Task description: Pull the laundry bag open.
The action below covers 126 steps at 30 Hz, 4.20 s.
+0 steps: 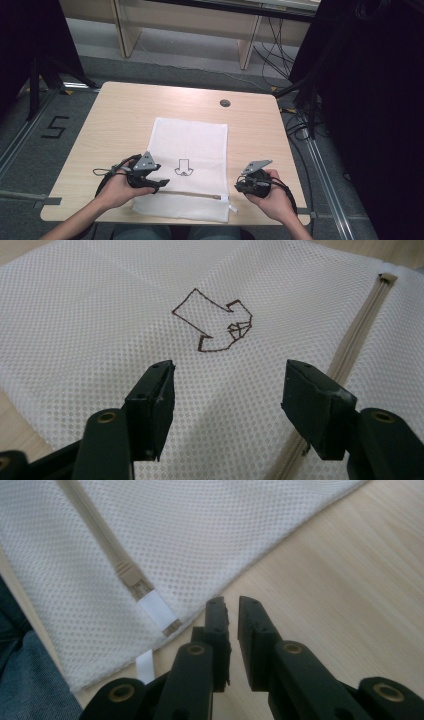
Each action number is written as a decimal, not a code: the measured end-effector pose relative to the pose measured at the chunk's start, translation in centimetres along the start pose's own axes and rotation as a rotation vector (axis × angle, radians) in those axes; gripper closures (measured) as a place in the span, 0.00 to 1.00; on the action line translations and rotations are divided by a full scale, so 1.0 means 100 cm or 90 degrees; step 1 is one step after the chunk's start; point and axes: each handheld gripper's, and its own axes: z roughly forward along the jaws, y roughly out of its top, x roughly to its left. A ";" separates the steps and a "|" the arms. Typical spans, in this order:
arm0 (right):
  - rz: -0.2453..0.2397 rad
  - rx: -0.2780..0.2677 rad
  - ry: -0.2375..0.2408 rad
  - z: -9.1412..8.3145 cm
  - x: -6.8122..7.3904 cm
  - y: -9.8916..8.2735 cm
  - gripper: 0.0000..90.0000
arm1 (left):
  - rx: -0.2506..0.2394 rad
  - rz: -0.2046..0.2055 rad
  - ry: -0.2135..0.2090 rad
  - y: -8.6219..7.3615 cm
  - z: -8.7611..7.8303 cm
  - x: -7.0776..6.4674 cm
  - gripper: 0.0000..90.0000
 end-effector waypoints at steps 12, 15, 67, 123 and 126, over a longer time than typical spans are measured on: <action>-0.032 0.017 0.046 0.006 0.010 0.003 0.90 | -0.024 0.030 -0.038 0.015 0.006 -0.019 0.46; -0.059 0.018 0.061 0.010 0.014 0.005 0.89 | -0.017 0.043 -0.061 0.023 0.010 -0.026 0.48; -0.149 0.047 0.109 0.039 0.023 0.005 0.78 | 0.060 0.167 -0.227 0.068 0.108 -0.089 0.80; -0.199 0.084 0.088 0.041 0.034 0.013 0.94 | 0.090 0.127 -0.256 0.069 0.101 -0.079 0.91; -0.201 0.087 0.087 0.041 0.036 0.013 0.94 | 0.089 0.137 -0.255 0.069 0.100 -0.079 0.91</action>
